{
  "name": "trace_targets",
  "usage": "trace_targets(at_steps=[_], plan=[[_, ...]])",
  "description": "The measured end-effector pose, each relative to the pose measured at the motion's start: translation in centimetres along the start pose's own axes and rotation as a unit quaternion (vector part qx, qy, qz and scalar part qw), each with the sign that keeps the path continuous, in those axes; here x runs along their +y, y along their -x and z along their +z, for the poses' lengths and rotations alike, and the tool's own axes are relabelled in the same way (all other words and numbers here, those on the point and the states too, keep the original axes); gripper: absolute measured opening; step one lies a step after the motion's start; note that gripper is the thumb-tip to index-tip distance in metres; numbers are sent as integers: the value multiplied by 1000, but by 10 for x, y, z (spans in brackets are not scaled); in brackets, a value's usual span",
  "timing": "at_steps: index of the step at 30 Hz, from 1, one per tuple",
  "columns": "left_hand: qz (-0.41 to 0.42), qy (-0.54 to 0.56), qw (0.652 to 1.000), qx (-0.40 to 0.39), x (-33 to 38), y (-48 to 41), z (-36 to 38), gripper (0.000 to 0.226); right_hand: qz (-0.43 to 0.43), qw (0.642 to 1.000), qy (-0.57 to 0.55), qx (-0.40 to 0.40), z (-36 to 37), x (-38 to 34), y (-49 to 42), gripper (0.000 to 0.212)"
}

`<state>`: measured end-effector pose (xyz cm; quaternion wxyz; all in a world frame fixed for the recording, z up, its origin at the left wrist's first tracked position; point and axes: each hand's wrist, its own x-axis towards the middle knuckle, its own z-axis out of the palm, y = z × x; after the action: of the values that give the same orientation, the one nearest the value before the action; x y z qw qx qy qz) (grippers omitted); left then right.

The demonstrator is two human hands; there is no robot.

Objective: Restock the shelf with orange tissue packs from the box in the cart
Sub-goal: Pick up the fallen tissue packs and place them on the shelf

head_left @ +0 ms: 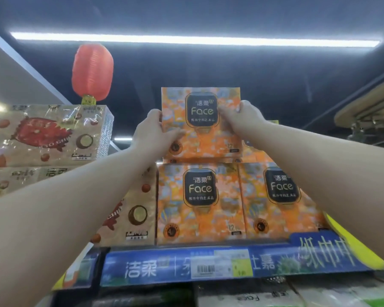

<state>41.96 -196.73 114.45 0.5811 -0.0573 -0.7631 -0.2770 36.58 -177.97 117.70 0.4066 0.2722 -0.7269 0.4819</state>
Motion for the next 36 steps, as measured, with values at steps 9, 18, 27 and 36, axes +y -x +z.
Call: trace_targets(at_steps=[9, 18, 27, 36], plan=[[-22, -92, 995, -28, -16, -6, 12, 49, 35, 996, -9, -83, 16, 27, -13, 76], [-47, -195, 975, -99, -18, 7, 3, 54, 36, 966, 102, -236, -7, 59, 0, 53], [-44, -206, 969, -131, -20, 13, 1, 54, -13, 971, 89, -222, 2, 63, 6, 49], [-60, -212, 963, -155, -21, 11, -2, 40, -47, 968, 121, -217, 2, 63, 3, 88]])
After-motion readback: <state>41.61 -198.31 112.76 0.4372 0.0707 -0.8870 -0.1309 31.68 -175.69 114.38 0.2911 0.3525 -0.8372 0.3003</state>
